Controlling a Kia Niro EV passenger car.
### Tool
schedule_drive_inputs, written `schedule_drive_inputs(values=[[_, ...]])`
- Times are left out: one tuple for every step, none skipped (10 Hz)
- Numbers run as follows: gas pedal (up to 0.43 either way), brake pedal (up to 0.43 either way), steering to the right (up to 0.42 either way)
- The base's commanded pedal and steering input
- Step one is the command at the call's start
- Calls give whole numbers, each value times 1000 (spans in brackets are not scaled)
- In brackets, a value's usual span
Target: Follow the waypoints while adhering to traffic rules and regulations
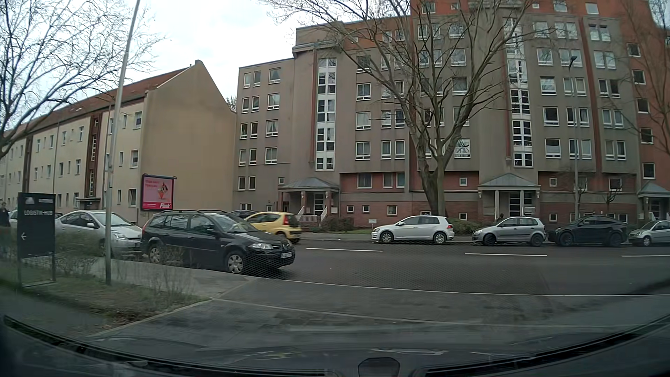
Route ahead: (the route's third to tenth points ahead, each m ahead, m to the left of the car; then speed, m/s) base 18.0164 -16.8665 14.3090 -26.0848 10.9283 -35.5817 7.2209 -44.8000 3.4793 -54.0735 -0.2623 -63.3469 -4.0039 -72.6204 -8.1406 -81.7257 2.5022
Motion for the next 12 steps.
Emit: schedule_drive_inputs(values=[[0, 12, 370], [0, 37, 368], [0, 159, 365], [0, 171, 361], [0, 201, 356], [0, 226, 344], [0, 232, 331], [0, 232, 319], [0, 226, 308], [0, 220, 294], [0, 201, 273], [0, 189, 248]])
